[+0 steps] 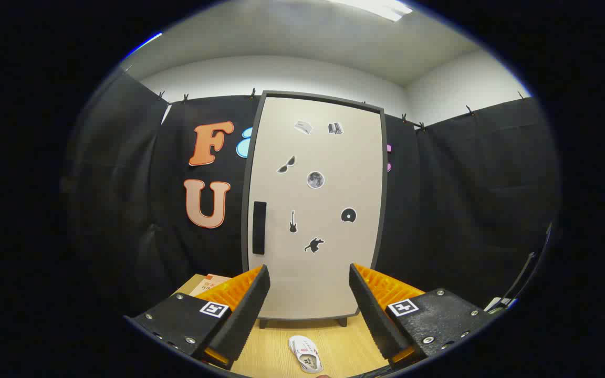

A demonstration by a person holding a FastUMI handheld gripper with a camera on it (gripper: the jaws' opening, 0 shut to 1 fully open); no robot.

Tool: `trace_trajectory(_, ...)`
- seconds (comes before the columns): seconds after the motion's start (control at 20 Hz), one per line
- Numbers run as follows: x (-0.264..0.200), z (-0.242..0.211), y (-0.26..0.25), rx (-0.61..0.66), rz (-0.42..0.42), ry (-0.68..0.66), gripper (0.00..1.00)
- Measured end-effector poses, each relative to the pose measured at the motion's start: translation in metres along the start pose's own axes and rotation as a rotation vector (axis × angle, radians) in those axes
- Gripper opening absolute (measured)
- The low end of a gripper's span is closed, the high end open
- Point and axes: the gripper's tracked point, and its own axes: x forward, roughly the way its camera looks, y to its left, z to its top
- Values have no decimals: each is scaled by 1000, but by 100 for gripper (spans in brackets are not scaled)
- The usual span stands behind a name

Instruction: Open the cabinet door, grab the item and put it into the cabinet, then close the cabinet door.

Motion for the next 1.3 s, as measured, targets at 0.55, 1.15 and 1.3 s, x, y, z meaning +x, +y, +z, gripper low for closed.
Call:
trace_trajectory(0.55, 3, 0, -1, 0, -5, 11, 94)
trace_trajectory(1.15, 20, -3, 18, 0, 24, 17, 94)
trace_trajectory(1.3, 35, -1, 35, 8, 54, 13, 95)
